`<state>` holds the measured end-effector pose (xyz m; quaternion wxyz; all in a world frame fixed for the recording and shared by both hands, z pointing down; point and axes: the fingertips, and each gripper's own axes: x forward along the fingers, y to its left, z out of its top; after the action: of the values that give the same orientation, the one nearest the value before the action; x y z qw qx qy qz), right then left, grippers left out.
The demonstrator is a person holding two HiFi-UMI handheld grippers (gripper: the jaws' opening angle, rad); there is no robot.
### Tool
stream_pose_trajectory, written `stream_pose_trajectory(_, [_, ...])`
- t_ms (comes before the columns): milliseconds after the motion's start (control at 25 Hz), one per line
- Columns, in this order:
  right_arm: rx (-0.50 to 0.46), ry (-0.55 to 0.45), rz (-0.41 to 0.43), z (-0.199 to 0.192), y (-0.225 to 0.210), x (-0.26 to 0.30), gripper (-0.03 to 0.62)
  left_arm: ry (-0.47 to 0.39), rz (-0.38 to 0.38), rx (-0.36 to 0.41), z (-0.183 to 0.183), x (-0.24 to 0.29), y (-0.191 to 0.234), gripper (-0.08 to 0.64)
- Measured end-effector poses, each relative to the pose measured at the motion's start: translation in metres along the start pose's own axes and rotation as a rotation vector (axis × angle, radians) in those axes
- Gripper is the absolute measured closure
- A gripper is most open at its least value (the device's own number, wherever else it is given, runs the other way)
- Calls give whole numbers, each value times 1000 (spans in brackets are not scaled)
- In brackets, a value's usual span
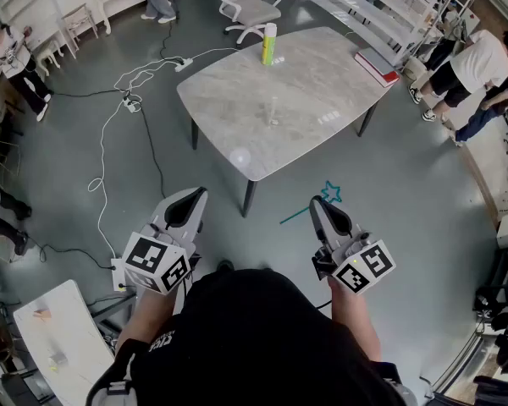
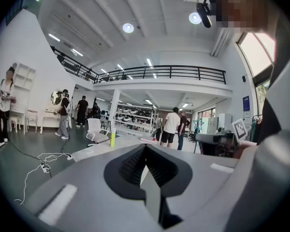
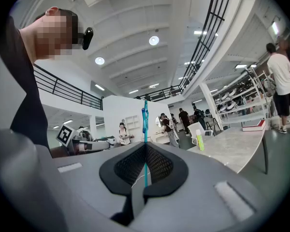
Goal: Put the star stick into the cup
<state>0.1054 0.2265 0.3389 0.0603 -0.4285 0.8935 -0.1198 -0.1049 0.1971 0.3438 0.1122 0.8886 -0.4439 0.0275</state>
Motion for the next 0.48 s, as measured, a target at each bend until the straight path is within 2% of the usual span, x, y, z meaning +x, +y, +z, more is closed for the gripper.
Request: stream_pose_trajectory(480, [22,-5,-18,-5,4,-3,575,11,-39,9,0,3,-2,558])
